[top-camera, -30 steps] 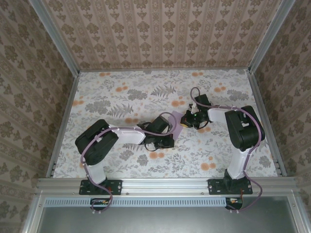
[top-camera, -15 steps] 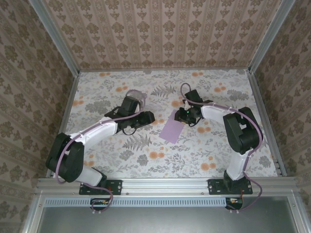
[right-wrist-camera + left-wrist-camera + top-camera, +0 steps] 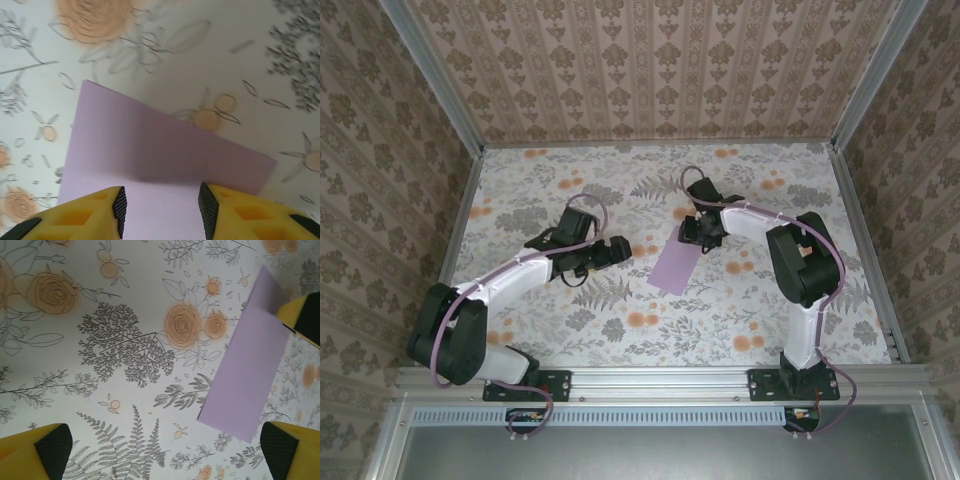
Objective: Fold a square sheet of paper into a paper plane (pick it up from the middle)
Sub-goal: Fold the triangle a second time at the center of the table.
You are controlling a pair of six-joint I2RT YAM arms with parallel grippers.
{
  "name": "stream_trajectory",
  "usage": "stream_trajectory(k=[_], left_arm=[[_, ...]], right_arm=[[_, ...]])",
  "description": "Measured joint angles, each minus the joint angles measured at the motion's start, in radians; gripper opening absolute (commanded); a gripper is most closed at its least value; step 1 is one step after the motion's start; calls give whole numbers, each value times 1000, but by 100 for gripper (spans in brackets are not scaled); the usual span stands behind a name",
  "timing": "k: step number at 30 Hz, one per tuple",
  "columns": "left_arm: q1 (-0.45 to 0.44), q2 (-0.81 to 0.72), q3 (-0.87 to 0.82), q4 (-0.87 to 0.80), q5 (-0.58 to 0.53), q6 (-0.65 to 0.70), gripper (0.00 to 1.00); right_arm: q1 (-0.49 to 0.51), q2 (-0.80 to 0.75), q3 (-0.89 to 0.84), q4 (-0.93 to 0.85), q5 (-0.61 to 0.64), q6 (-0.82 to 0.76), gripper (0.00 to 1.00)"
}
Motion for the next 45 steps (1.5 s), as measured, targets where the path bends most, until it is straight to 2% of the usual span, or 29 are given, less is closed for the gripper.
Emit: stream_trajectory(k=[5,13,24,31,41,45], left_arm=[[-20,0,-24,40,29,-2,100],[-130,27,-50,89,56,-97,98],[-247,82,-108,133,86,-309,79],[-256,99,-110,158,96,-359,72],[-257,131,-106,165,104,-373,71],[-257,137,-106,175,110,-377,66]], right_arm=[[48,14,3,27,-79,-53,45],[84,16,-17,60,-177,-80,42],[72,16,-37,79,-176,-50,32],[58,15,-50,97,-189,-29,30],[48,15,-58,108,-211,-24,29],[47,15,-58,108,-213,-24,29]])
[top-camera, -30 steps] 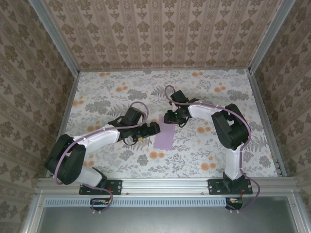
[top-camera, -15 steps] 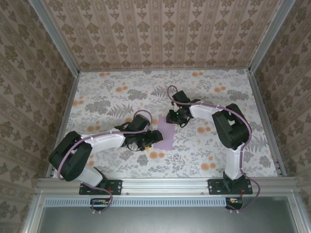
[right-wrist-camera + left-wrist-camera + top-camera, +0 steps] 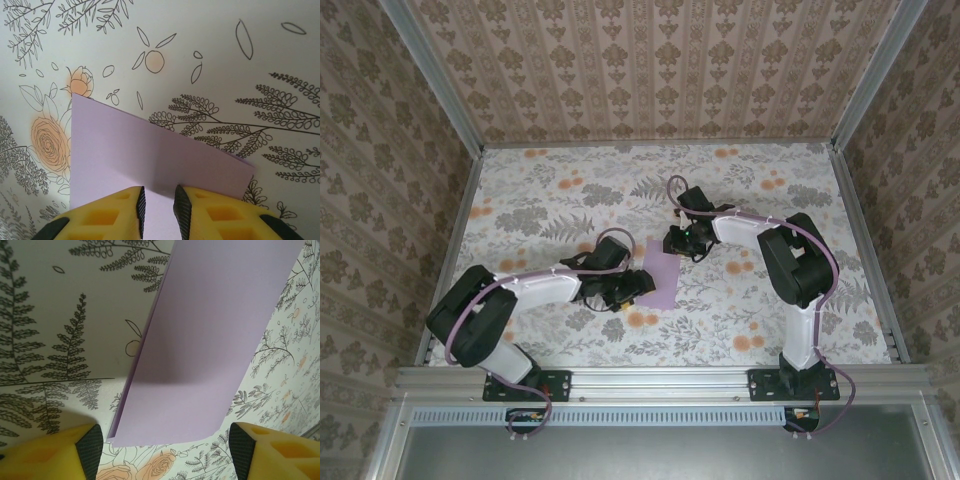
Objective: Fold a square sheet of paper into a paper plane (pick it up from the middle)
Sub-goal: Fold the triangle a second time at the center of the table.
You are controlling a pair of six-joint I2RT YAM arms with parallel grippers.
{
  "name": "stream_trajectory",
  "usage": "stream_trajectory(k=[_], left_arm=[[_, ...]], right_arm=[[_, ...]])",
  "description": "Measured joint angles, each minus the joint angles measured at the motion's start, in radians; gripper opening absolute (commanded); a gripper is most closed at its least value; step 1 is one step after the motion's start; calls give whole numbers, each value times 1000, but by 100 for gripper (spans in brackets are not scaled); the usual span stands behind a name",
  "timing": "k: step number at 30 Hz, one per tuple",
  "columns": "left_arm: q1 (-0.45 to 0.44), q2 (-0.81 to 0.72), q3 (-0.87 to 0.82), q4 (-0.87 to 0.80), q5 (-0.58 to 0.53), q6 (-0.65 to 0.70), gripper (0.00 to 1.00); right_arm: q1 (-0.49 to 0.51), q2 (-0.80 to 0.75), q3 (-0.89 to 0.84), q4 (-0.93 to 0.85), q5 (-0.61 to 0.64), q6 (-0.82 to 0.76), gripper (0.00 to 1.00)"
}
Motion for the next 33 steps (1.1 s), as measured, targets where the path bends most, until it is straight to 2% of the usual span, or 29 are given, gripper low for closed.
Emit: stream_trajectory(k=[4,14,23,27,33], left_arm=[[0,11,0,26,14,-3,60],[19,12,-9,137,61,2,59],[76,82,5,248,145,87,57],[93,134,21,267,173,117,46],[103,148,21,278,183,116,21]], right_arm=[[0,0,0,0,-1,0,29],[-1,0,0,0,-2,0,28],[-2,0,0,0,-8,0,29],[-6,0,0,3,-27,-1,28],[-8,-6,0,6,-60,-4,28]])
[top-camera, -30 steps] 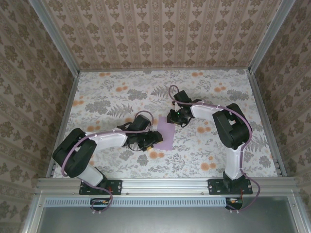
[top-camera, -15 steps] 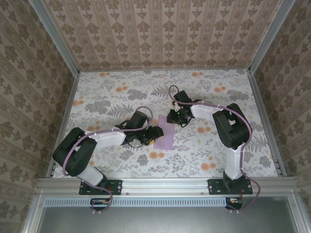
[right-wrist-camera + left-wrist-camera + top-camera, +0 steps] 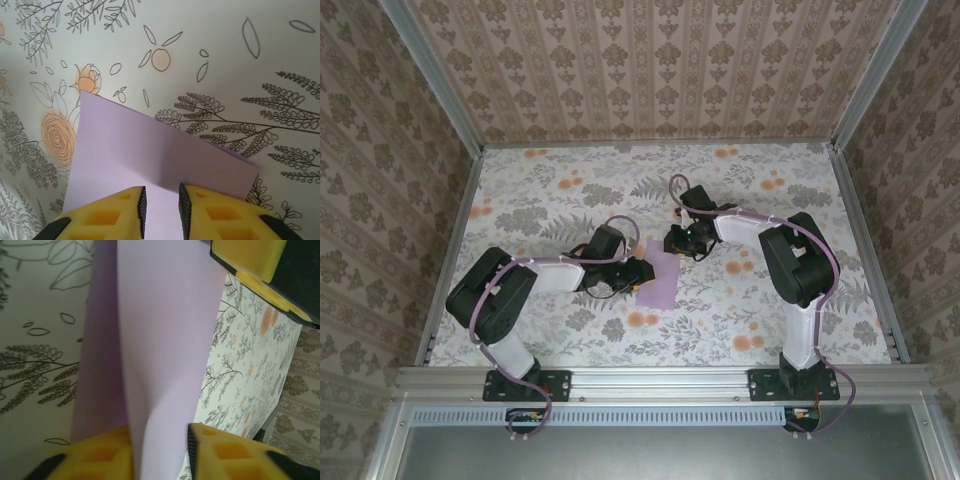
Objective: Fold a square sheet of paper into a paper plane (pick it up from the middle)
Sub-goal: Fold the triangle a second time at the center of the table.
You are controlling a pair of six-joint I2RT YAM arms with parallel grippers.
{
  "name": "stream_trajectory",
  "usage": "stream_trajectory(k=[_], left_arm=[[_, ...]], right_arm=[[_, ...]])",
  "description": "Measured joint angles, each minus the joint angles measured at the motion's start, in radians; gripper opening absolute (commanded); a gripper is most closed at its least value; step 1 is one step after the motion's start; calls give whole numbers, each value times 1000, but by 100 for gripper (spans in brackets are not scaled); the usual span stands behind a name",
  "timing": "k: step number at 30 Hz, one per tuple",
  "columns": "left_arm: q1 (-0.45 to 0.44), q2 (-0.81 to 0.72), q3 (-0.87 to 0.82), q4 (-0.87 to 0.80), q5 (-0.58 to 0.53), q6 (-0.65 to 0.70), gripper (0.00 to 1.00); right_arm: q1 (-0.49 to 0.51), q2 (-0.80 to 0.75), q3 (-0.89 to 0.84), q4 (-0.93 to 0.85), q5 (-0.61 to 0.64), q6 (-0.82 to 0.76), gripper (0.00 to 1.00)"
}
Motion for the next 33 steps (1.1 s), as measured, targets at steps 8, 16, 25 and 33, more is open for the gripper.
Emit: stream_trajectory(k=[8,16,25,33], left_arm=[[0,-3,-26,-5,-37,-6,2],[13,-86,-84,-39,-114,-18,1],[17,-100,-84,-41,-131,-22,11],[16,-100,-83,-40,-115,-31,28]], right_arm=[[0,-81,-44,40,-58,2,28],[11,-150,-132,64,-87,11,24],[39,-140,-139,81,-126,27,18],[53,-99,-138,96,-130,28,18]])
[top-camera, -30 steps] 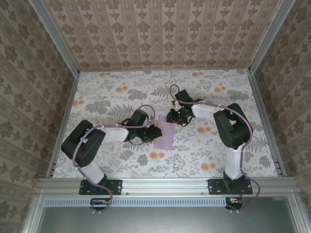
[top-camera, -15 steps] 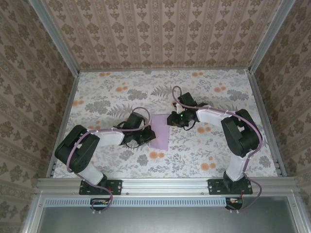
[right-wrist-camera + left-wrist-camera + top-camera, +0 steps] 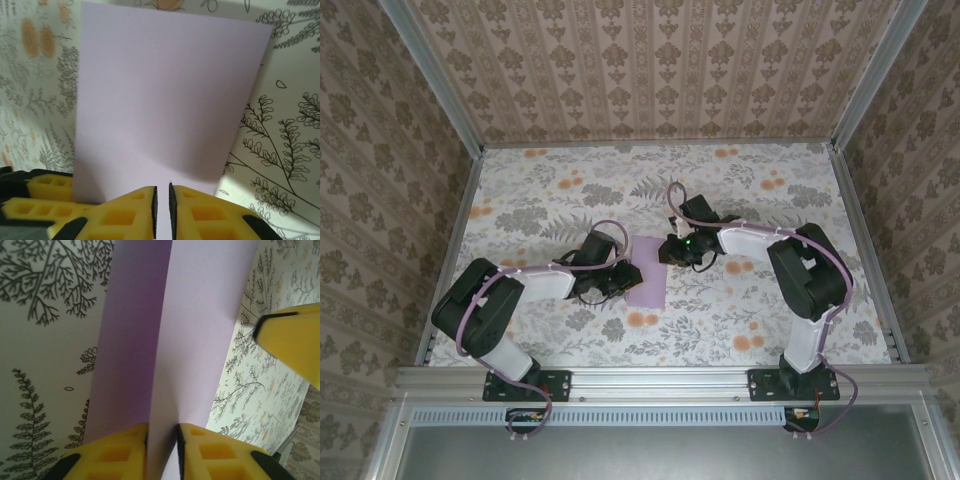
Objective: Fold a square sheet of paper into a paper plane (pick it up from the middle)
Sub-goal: Fold the triangle a second time at the center of the table.
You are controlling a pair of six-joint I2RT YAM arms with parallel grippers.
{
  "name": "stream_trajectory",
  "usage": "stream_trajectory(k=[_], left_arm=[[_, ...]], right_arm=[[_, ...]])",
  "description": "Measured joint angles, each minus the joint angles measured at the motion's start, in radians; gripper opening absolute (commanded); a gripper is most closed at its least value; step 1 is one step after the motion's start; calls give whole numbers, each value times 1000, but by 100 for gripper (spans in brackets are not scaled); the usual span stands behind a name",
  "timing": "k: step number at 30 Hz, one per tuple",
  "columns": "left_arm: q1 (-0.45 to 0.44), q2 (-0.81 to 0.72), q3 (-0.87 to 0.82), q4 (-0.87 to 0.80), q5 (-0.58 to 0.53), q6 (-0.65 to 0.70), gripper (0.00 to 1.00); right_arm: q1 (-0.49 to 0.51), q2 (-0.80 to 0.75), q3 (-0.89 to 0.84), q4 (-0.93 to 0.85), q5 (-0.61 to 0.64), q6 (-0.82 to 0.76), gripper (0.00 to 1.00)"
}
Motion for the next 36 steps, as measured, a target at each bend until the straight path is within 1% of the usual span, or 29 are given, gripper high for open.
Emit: stream_trajectory(k=[5,11,16,20,24,29,36], left_arm=[[-14,-18,-5,6,3,-5,32],[-54,-61,-41,43,12,-22,32],[-59,-84,-48,69,31,-37,32],[-60,-104,-46,57,29,-39,27],[-60,-102,-45,-4,3,-39,23],[-60,-85,-54,-14,-9,-48,22],[-60,-67,-56,-39,-24,-51,20]], right_arm=[[11,54,2,0,-10,3,18],[12,61,11,-2,-14,3,18],[12,66,25,-21,-8,3,18],[12,66,26,-22,-10,3,18],[12,41,11,-11,-15,3,18],[15,-32,-28,3,-44,3,18],[52,-30,-72,14,-68,3,17]])
